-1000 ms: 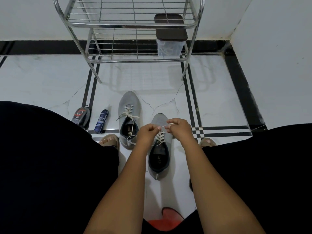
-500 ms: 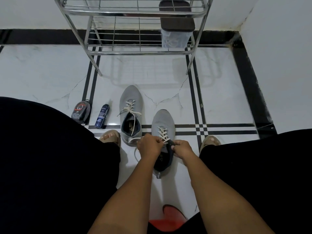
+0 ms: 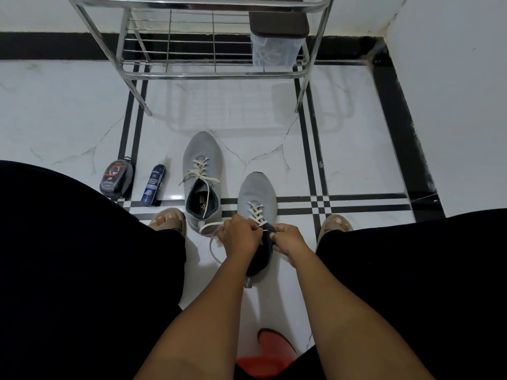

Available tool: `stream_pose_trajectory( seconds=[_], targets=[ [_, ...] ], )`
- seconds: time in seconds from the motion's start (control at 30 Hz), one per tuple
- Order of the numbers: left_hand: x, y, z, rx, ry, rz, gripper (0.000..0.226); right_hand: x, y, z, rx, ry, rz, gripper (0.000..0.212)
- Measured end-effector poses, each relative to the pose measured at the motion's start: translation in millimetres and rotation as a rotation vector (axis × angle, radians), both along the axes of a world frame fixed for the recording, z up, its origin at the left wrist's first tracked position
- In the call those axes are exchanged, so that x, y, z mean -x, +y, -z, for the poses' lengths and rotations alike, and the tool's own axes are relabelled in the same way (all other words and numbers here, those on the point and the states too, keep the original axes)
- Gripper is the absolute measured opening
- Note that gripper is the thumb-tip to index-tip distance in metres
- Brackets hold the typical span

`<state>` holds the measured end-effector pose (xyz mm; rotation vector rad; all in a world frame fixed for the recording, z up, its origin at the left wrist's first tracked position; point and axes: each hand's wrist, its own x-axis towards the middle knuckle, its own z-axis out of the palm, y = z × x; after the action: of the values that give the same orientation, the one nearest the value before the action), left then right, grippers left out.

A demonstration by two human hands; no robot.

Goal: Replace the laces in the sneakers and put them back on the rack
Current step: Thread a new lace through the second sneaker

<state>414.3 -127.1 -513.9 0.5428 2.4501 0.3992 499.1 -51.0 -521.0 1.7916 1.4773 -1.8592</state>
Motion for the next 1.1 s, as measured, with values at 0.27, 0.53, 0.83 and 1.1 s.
stream_pose_trajectory(
  seconds=[0.27,0.53,0.83,1.1],
  targets=[
    [-5,5,5,0.005,0.116,0.141,0.017,-6,4,-9,0.253,0.083,0.268,0.018],
    [-15,-19,0,-0.014,0.310,-0.001,0.041,1,4,-11,0.228,0.060,0.326,0.018],
    [-5,-44,11,-0.013,-0.268,-0.584,0.026,-8,45,-33,-0.044,-0.210,0.578,0.035],
    [-9,-44,5,-0.043,-0.194,-0.396,0.058,7,51,-56,-0.623,-0.127,0.077,0.025]
  ],
)
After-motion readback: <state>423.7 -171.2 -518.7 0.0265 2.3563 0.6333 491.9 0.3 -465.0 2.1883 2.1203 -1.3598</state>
